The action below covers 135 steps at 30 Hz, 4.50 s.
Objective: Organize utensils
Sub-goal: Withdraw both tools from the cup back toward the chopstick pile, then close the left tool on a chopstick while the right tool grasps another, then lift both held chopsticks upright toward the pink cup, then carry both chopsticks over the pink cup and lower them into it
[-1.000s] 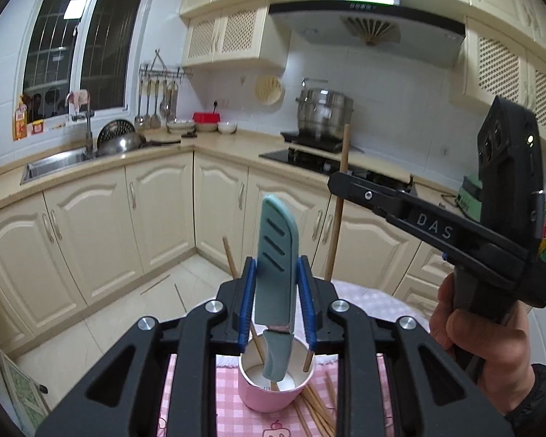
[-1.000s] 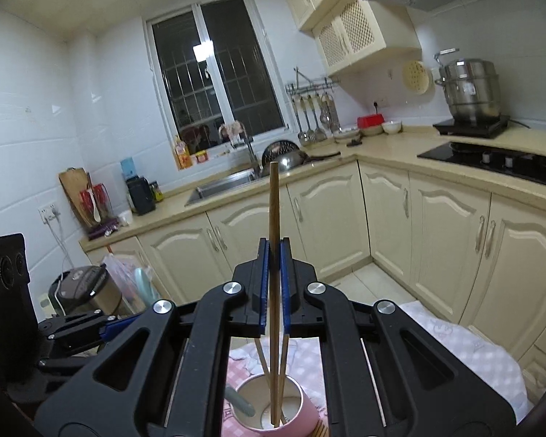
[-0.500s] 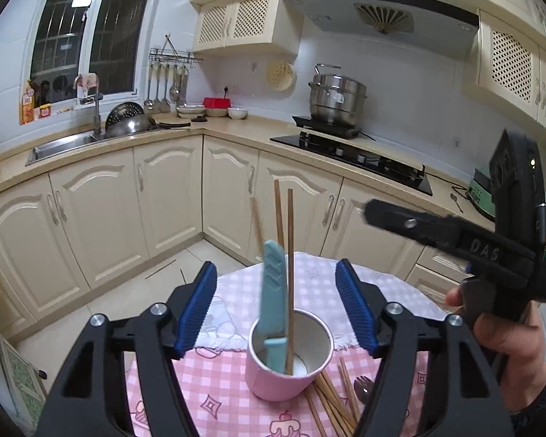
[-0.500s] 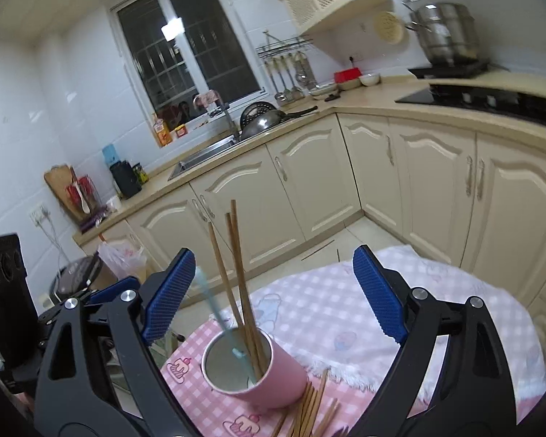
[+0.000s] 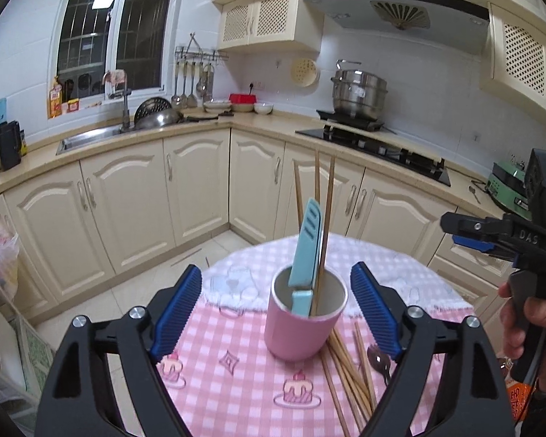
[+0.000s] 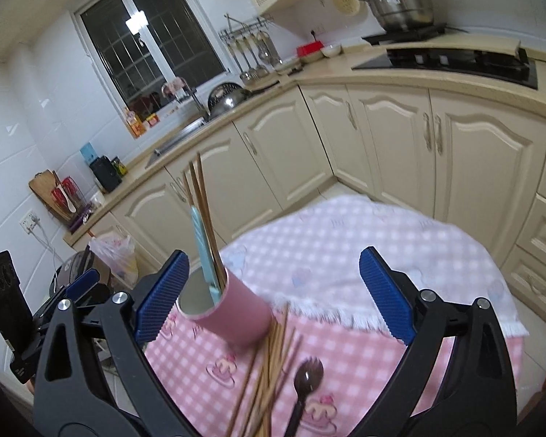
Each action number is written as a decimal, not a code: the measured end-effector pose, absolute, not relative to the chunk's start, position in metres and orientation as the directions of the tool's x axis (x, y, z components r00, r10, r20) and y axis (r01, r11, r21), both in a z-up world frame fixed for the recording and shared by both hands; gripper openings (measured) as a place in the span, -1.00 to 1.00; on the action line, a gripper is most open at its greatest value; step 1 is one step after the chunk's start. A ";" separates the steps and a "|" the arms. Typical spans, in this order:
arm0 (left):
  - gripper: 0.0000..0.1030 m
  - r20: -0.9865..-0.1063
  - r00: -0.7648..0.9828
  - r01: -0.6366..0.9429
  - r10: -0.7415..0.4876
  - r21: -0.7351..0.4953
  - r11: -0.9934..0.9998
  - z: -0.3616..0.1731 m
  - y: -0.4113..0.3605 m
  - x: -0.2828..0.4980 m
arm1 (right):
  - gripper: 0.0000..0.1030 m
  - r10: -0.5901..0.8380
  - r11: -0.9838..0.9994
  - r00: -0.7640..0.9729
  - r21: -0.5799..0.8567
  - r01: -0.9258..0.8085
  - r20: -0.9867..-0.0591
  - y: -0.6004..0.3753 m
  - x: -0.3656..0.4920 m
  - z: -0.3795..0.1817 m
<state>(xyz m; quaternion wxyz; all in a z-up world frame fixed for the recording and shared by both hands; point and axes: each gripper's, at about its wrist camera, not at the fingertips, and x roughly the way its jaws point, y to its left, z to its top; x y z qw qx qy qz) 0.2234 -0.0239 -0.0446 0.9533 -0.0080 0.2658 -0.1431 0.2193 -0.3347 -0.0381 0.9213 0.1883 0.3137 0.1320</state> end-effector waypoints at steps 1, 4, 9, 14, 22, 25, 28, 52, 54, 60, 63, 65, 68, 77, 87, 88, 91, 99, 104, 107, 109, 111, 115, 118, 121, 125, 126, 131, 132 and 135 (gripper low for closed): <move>0.60 -0.514 0.813 0.268 -0.273 -0.087 0.960 -0.048 -0.025 0.221 | 0.81 0.360 0.896 0.761 0.427 -0.120 -0.540 -0.335 0.217 -0.041; 0.60 -0.537 0.801 0.263 -0.263 -0.079 0.962 -0.059 -0.026 0.214 | 0.81 0.363 0.901 0.727 0.419 -0.113 -0.584 -0.333 0.209 -0.052; 0.60 -0.579 0.772 0.268 -0.263 -0.078 0.960 -0.076 -0.029 0.208 | 0.81 0.381 0.903 0.669 0.413 -0.120 -0.638 -0.322 0.198 -0.072; 0.60 -0.600 0.753 0.277 -0.268 -0.080 0.958 -0.086 -0.032 0.203 | 0.81 0.387 0.904 0.618 0.413 -0.109 -0.684 -0.314 0.190 -0.092; 0.60 -0.662 0.706 0.279 -0.250 -0.064 0.958 -0.112 -0.040 0.201 | 0.80 0.398 0.913 0.504 0.387 -0.132 -0.767 -0.293 0.184 -0.127; 0.60 -0.683 0.689 0.285 -0.241 -0.050 0.957 -0.121 -0.044 0.201 | 0.80 0.401 0.914 0.468 0.382 -0.139 -0.788 -0.285 0.184 -0.138; 0.60 -0.706 0.668 0.299 -0.236 -0.037 0.954 -0.130 -0.050 0.201 | 0.48 0.408 0.912 0.444 0.384 -0.147 -0.798 -0.280 0.186 -0.146; -0.02 -0.855 0.483 0.376 -0.189 0.007 0.926 -0.194 -0.103 0.237 | -0.31 0.490 0.867 0.355 0.489 -0.099 -0.796 -0.273 0.217 -0.171; -0.11 -0.863 0.465 0.392 -0.196 0.003 0.920 -0.196 -0.108 0.241 | -0.32 0.489 0.866 0.352 0.491 -0.090 -0.798 -0.274 0.221 -0.172; -0.70 -0.874 0.431 0.442 -0.224 -0.012 0.897 -0.196 -0.120 0.252 | -0.77 0.491 0.865 0.343 0.495 -0.081 -0.801 -0.272 0.229 -0.180; -0.91 -0.877 0.414 0.466 -0.243 -0.025 0.885 -0.196 -0.123 0.252 | -0.82 0.501 0.857 0.357 0.509 -0.081 -0.788 -0.275 0.227 -0.179; -0.91 -0.876 0.411 0.478 -0.252 -0.028 0.878 -0.196 -0.123 0.249 | -0.86 0.508 0.852 0.366 0.517 -0.082 -0.780 -0.278 0.225 -0.177; -0.92 -0.874 0.409 0.481 -0.261 -0.036 0.876 -0.195 -0.121 0.244 | -0.87 0.507 0.851 0.382 0.518 -0.083 -0.772 -0.284 0.221 -0.172; -0.92 -0.845 0.448 0.462 -0.294 -0.063 0.885 -0.179 -0.103 0.227 | -0.87 0.528 0.836 0.422 0.538 -0.107 -0.737 -0.296 0.206 -0.158; -0.92 -0.699 0.579 0.458 -0.420 -0.147 0.876 -0.119 -0.065 0.200 | -0.88 0.563 0.807 0.527 0.560 -0.187 -0.636 -0.307 0.179 -0.119; -0.92 -0.679 0.595 0.458 -0.429 -0.152 0.876 -0.110 -0.063 0.199 | -0.88 0.564 0.807 0.538 0.556 -0.197 -0.627 -0.307 0.177 -0.114; -0.92 -0.619 0.642 0.450 -0.453 -0.173 0.876 -0.090 -0.054 0.195 | -0.88 0.563 0.809 0.569 0.542 -0.228 -0.600 -0.307 0.173 -0.099; -0.92 -0.448 0.775 0.385 -0.447 -0.227 0.895 -0.051 -0.034 0.190 | -0.88 0.559 0.815 0.627 0.500 -0.294 -0.542 -0.292 0.169 -0.063; -0.91 -0.382 0.818 0.371 -0.430 -0.220 0.902 -0.033 -0.027 0.194 | -0.88 0.557 0.814 0.665 0.488 -0.317 -0.498 -0.291 0.170 -0.040; -0.91 -0.344 0.839 0.366 -0.422 -0.219 0.905 -0.021 -0.026 0.198 | -0.88 0.548 0.818 0.696 0.473 -0.328 -0.465 -0.292 0.174 -0.022; -0.91 -0.311 0.855 0.361 -0.416 -0.220 0.906 -0.009 -0.025 0.203 | -0.88 0.538 0.824 0.716 0.457 -0.335 -0.445 -0.292 0.177 -0.009; -0.91 -0.276 0.869 0.359 -0.412 -0.223 0.906 0.004 -0.026 0.212 | -0.88 0.530 0.828 0.739 0.442 -0.345 -0.416 -0.293 0.181 0.007; -0.91 -0.191 0.895 0.361 -0.404 -0.225 0.905 0.029 -0.027 0.227 | -0.88 0.512 0.839 0.775 0.411 -0.357 -0.370 -0.291 0.192 0.035; -0.91 -0.137 0.909 0.359 -0.394 -0.226 0.906 0.042 -0.029 0.241 | -0.88 0.499 0.846 0.796 0.389 -0.364 -0.342 -0.289 0.202 0.053; -0.91 -0.105 0.918 0.351 -0.382 -0.229 0.908 0.051 -0.033 0.254 | -0.88 0.486 0.854 0.816 0.369 -0.368 -0.311 -0.285 0.213 0.067; -0.91 -0.076 0.926 0.345 -0.370 -0.227 0.910 0.054 -0.041 0.272 | -0.88 0.465 0.864 0.838 0.354 -0.359 -0.286 -0.283 0.231 0.075; -0.91 -0.068 0.928 0.343 -0.366 -0.226 0.912 0.054 -0.043 0.276 | -0.88 0.460 0.867 0.840 0.350 -0.355 -0.287 -0.282 0.236 0.075; -0.91 -0.053 0.934 0.333 -0.354 -0.233 0.914 0.044 -0.051 0.297 | -0.88 0.445 0.879 0.843 0.329 -0.346 -0.302 -0.275 0.256 0.067; -0.91 -0.056 0.935 0.330 -0.351 -0.233 0.915 0.041 -0.052 0.300 | -0.88 0.443 0.880 0.842 0.326 -0.345 -0.306 -0.273 0.259 0.065; -0.91 -0.069 0.936 0.322 -0.346 -0.233 0.918 0.029 -0.055 0.310 | -0.88 0.439 0.885 0.838 0.316 -0.342 -0.324 -0.270 0.269 0.056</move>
